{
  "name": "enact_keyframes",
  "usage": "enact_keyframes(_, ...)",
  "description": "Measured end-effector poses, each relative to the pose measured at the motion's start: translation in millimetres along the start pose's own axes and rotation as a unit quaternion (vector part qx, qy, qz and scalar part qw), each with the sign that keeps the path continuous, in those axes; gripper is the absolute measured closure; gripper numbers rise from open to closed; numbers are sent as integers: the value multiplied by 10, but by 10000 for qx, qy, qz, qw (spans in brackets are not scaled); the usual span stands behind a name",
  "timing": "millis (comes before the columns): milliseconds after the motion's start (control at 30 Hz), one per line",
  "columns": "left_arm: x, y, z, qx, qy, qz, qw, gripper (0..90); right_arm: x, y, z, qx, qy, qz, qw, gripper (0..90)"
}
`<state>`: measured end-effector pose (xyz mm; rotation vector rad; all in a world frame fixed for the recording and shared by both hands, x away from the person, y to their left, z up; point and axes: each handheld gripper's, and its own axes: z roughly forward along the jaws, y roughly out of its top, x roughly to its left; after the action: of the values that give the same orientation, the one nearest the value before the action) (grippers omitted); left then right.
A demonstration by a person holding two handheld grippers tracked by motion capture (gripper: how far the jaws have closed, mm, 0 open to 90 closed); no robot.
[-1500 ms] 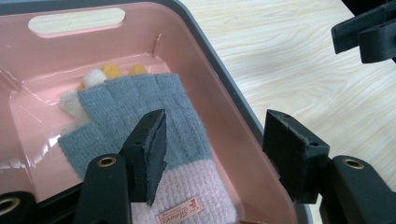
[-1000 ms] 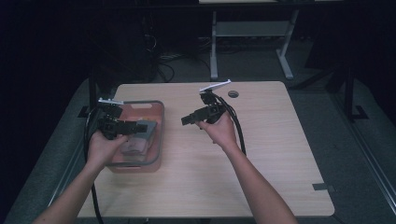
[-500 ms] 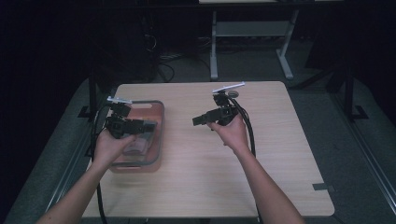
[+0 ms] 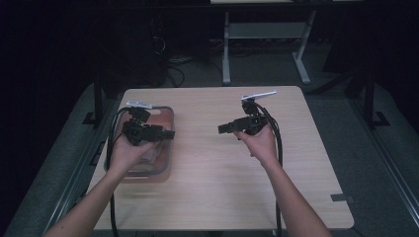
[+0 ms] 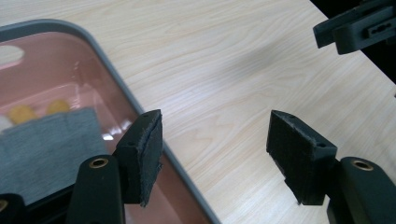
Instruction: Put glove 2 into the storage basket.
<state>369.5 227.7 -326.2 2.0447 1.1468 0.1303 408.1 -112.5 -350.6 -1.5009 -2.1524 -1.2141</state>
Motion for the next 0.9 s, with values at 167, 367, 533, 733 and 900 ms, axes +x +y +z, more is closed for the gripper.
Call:
enact_keyframes(167,-85,21,65,50,-90,53,9999,359,-69,-44,-32,-6,-41,40,10000,508)
enact_keyframes(367,-165,47,114,57,-170,108,9998,356,-137,-96,-88,-11,-64,79,9999,504)
enact_keyframes(533,-242,64,173,77,-218,175,9996,351,-195,-130,-162,-46,-111,121,9999,502)
enact_keyframes(733,-325,78,261,116,-296,217,9993,345,-283,-194,-228,-76,-157,231,9996,501)
enact_keyframes(900,-381,72,318,158,-350,279,9989,341,-353,-251,-281,-90,-205,275,9994,499)
